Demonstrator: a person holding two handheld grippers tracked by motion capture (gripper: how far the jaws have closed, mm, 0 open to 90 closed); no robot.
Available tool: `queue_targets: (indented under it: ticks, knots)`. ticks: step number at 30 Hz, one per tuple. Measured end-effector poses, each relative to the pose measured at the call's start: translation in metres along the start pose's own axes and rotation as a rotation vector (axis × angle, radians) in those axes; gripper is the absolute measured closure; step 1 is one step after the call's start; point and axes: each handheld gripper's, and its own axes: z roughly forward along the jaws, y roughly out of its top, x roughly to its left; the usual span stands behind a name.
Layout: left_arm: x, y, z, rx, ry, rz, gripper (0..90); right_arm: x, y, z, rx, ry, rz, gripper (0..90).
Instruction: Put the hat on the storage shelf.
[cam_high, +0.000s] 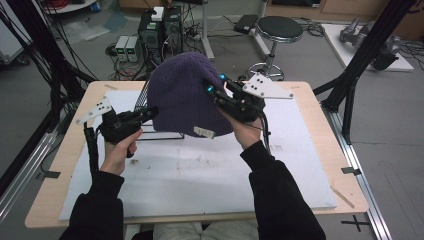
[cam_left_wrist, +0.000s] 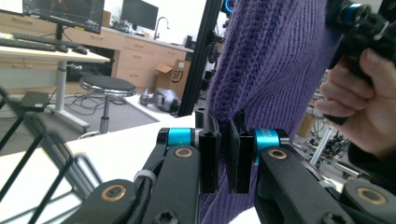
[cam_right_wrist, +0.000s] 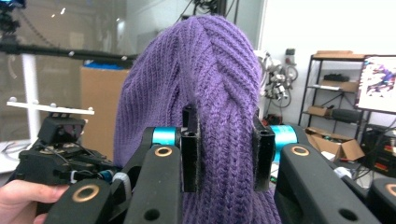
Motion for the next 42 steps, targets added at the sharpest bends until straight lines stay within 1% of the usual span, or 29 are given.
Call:
queue_targets:
  ticks: [2,4,6,8,13,16,18,19,21,23,24,25,26,27,28,31,32,34,35,37,38,39,41,42]
  knots:
    - [0.000,0.005,0.007,0.004,-0.005,0.018,84.7,-0.006,0.001,0.000,-0.017,-0.024,0.003,72.4]
    - [0.003,0.010,0.013,0.008,0.004,0.029,84.7,-0.011,0.002,0.000,-0.027,-0.046,0.011,72.5]
    - [0.006,0.014,0.020,0.012,0.012,0.032,84.7,-0.015,0.004,0.002,-0.027,-0.063,0.014,72.6]
    - [0.008,0.017,0.026,0.025,0.020,0.050,84.6,-0.019,0.006,0.004,-0.024,-0.080,0.009,72.6]
    - [0.018,0.020,0.040,0.036,0.037,0.053,84.5,-0.027,0.009,0.011,-0.009,-0.125,-0.022,72.6]
    - [0.024,0.015,0.046,0.053,0.060,0.034,84.5,-0.028,0.005,0.015,0.003,-0.141,-0.053,72.6]
    - [0.025,0.012,0.048,0.058,0.071,0.036,84.5,-0.027,0.002,0.019,0.016,-0.152,-0.075,72.6]
    - [0.026,0.010,0.047,0.054,0.078,0.036,84.5,-0.026,0.000,0.021,0.023,-0.159,-0.076,72.6]
    - [0.028,0.010,0.045,0.069,0.091,0.045,84.4,-0.025,-0.002,0.025,0.030,-0.164,-0.083,72.6]
    - [0.030,0.010,0.042,0.056,0.107,0.048,84.4,-0.024,-0.005,0.029,0.032,-0.161,-0.091,72.6]
    - [0.031,0.011,0.041,0.047,0.119,0.041,84.4,-0.024,-0.006,0.030,0.031,-0.158,-0.092,72.7]
    - [0.033,0.011,0.041,0.030,0.127,0.016,84.4,-0.024,-0.007,0.032,0.032,-0.158,-0.090,72.7]
    - [0.034,0.011,0.041,0.023,0.125,0.002,84.4,-0.023,-0.009,0.035,0.033,-0.159,-0.090,72.7]
    - [0.035,0.011,0.041,0.015,0.128,-0.006,84.4,-0.023,-0.010,0.036,0.034,-0.161,-0.090,72.7]
    - [0.036,0.011,0.041,0.013,0.135,-0.005,84.4,-0.023,-0.011,0.038,0.035,-0.163,-0.089,72.7]
    - [0.040,0.008,0.041,0.042,0.146,-0.012,84.4,-0.022,-0.014,0.042,0.044,-0.158,-0.084,72.7]
    - [0.041,0.007,0.040,0.042,0.147,-0.011,84.4,-0.021,-0.015,0.043,0.045,-0.155,-0.085,72.7]
    - [0.042,0.006,0.035,0.031,0.153,-0.018,84.4,-0.021,-0.016,0.045,0.053,-0.145,-0.086,72.7]
    - [0.043,0.006,0.032,0.027,0.156,-0.023,84.3,-0.021,-0.017,0.046,0.058,-0.145,-0.078,72.6]
    - [0.045,0.006,0.024,0.019,0.165,-0.021,84.3,-0.020,-0.019,0.050,0.063,-0.141,-0.073,72.6]
    - [0.045,0.006,0.020,0.016,0.169,-0.021,84.3,-0.019,-0.020,0.052,0.068,-0.147,-0.071,72.6]
    - [0.046,0.006,0.017,0.007,0.169,-0.029,84.3,-0.018,-0.021,0.055,0.069,-0.146,-0.073,72.6]
    - [0.048,0.005,0.010,0.010,0.180,-0.025,84.3,-0.015,-0.023,0.059,0.073,-0.139,-0.066,72.6]
    - [0.048,0.005,0.006,0.008,0.185,-0.030,84.3,-0.012,-0.024,0.063,0.074,-0.134,-0.068,72.6]
